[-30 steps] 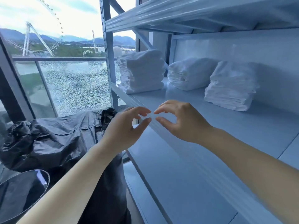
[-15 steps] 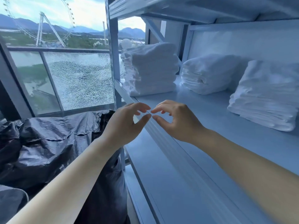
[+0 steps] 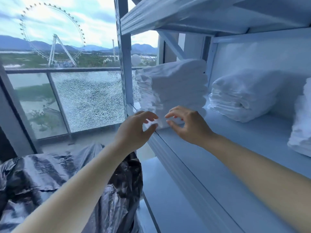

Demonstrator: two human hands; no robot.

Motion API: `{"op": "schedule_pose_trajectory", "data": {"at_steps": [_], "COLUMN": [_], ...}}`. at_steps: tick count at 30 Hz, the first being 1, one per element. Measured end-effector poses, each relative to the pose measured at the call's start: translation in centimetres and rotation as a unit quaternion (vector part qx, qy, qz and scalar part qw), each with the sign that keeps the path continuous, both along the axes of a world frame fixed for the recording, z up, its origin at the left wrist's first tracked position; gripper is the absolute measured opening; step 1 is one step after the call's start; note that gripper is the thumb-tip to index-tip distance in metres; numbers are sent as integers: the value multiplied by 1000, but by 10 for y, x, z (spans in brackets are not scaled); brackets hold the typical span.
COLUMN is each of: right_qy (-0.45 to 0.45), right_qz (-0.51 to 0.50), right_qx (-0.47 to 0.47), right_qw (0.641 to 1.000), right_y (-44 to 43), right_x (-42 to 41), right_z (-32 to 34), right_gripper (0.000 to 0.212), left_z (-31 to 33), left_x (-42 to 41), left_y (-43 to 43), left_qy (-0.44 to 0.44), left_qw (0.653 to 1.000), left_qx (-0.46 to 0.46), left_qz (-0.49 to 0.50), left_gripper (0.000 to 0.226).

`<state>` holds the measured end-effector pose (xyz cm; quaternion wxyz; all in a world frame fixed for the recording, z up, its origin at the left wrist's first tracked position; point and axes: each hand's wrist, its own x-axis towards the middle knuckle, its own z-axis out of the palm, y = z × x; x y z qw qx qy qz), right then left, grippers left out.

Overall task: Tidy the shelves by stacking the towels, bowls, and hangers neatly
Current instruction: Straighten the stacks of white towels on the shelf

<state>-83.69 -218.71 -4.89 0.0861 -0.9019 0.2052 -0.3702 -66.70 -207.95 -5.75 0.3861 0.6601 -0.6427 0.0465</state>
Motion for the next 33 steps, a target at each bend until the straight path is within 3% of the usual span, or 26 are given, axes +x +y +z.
{"op": "schedule_pose_trajectory", "data": {"at_steps": [8,11,17,23,26,33], "right_qy": [-38,-38,-17,-4,17,138], "right_qz": [-67,-78,-81,-86,-102,-131], "right_qx": [-70,-54,-11,-27,-30,-76], "right_qw": [995,995,997,996,994,979], "right_y": [-60,-73,-84,-87,-99,-142], "right_x": [21,20,20,20,16,6], "right_z": [-29,-37,-42,-46,-37,-21], "right_gripper": [34,43,54,62,76,97], "left_z": [-16,-19,-21,-30,-28,-29], "left_x": [19,24,24,33,42,63], "left_y": [-62,-77,-107,-112,-117,-122], "left_qy": [-161,-178,-161,-166,-182,-196], "left_qw": [986,982,986,983,980,978], "left_qx": [-28,-65,-29,-57,-61,-66], "left_qz": [-11,-19,-28,-51,-53,-31], "left_gripper": [44,54,77,57,56,55]}}
